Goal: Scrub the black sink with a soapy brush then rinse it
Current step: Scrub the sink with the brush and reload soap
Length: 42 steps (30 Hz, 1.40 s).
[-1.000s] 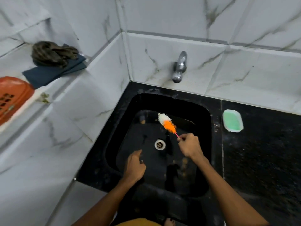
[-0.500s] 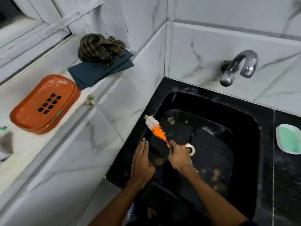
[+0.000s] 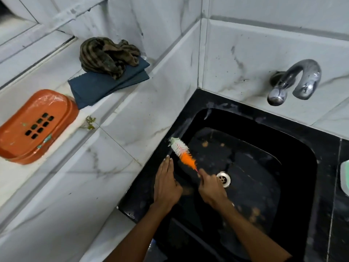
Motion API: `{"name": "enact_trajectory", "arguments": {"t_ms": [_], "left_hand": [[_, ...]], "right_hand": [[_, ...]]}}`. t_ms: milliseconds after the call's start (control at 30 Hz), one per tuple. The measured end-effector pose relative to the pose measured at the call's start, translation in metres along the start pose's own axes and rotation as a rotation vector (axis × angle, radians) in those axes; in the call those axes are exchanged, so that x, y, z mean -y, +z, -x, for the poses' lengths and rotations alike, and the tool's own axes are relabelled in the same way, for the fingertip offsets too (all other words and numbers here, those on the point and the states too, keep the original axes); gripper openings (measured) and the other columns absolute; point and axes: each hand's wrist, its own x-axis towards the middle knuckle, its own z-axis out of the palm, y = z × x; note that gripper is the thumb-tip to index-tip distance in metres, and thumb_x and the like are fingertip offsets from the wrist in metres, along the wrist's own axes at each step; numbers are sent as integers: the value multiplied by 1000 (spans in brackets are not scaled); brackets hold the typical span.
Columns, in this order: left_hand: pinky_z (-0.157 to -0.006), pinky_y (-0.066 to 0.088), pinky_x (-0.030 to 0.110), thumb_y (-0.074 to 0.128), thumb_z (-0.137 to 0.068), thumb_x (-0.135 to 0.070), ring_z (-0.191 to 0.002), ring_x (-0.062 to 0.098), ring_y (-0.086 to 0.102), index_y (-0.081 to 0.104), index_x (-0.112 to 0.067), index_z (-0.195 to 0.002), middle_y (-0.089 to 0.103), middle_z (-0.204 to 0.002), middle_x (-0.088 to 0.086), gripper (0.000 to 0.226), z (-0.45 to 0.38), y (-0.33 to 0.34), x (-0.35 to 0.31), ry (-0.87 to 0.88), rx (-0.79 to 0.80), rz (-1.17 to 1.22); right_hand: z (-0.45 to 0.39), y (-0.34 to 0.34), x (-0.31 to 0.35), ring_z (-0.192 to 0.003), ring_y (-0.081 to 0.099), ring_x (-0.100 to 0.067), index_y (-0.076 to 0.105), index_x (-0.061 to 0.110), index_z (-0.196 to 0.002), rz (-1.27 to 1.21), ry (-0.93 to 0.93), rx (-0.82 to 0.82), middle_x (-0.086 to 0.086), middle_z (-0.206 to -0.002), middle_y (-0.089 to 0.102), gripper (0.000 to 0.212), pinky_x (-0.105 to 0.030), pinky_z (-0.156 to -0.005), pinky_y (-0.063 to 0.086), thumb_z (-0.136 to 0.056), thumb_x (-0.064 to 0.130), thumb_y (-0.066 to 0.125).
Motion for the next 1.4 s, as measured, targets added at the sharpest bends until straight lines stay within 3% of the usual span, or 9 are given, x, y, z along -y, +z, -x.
{"name": "enact_trajectory", "arguments": {"t_ms": [133,200,500,600,700,933,1100,1300,1400], "left_hand": [[-123,9,26,49,-76,-3,-152,17,7,20,-10,-157,12,-166,1,86,-4,1,-5,-4,-8,-36],[-124,15,31,50,-76,-5,-152,19,9,20,-10,-157,13,-165,1,87,-7,1,-7,-16,-2,-52],[-123,18,34,49,-77,-6,-151,20,12,22,-8,-156,18,-164,4,83,-27,0,-23,-41,6,-40],[-124,16,34,49,-76,-7,-151,22,13,23,-8,-156,19,-164,5,84,-34,2,-27,-31,21,-54],[-124,17,34,50,-76,-7,-151,22,14,24,-8,-156,21,-164,5,84,-41,3,-31,-34,26,-61],[-122,22,35,49,-77,-6,-151,22,14,23,-9,-156,20,-164,4,83,-55,2,-38,-46,46,-73],[-122,22,37,49,-78,-7,-152,22,12,22,-11,-157,17,-165,2,83,-60,1,-42,-57,64,-74],[-122,22,38,51,-77,-8,-152,23,12,21,-10,-157,16,-165,3,85,-63,1,-45,-42,85,-95],[-123,19,36,50,-79,-8,-152,23,9,20,-11,-157,14,-166,2,84,-65,-1,-45,-42,90,-89]], "right_hand": [[-68,-48,-20,-88,59,-42,52,19,-103,4,190,-94,-19,-89,60,17,-41,-69,45,-89,17,43],[-98,-73,-27,-86,58,-41,54,17,-96,-53,258,-141,-14,-84,57,14,-39,-70,45,-86,15,43],[-45,-25,-49,-79,61,-40,42,24,-111,125,-38,-16,-17,-82,60,17,-40,-63,45,-94,25,39],[-83,-69,-60,-85,62,-41,48,20,-112,214,59,-78,-18,-89,62,25,-40,-68,46,-88,18,45],[-115,-106,-65,-84,61,-41,51,16,-103,123,214,-214,-19,-87,62,18,-38,-65,44,-85,15,48],[-91,-58,-41,-84,61,-43,46,20,-108,93,44,-99,-18,-87,61,17,-42,-66,45,-92,18,41],[-101,-64,-53,-84,59,-40,52,19,-104,-216,434,-306,-13,-84,57,17,-41,-70,46,-95,20,38],[-93,-38,-21,-83,60,-40,48,18,-109,-191,318,-263,-17,-85,61,17,-44,-70,50,-99,23,35],[-95,-46,-40,-81,60,-40,50,20,-107,-302,483,-374,-17,-86,61,16,-45,-71,52,-98,22,37]]}}
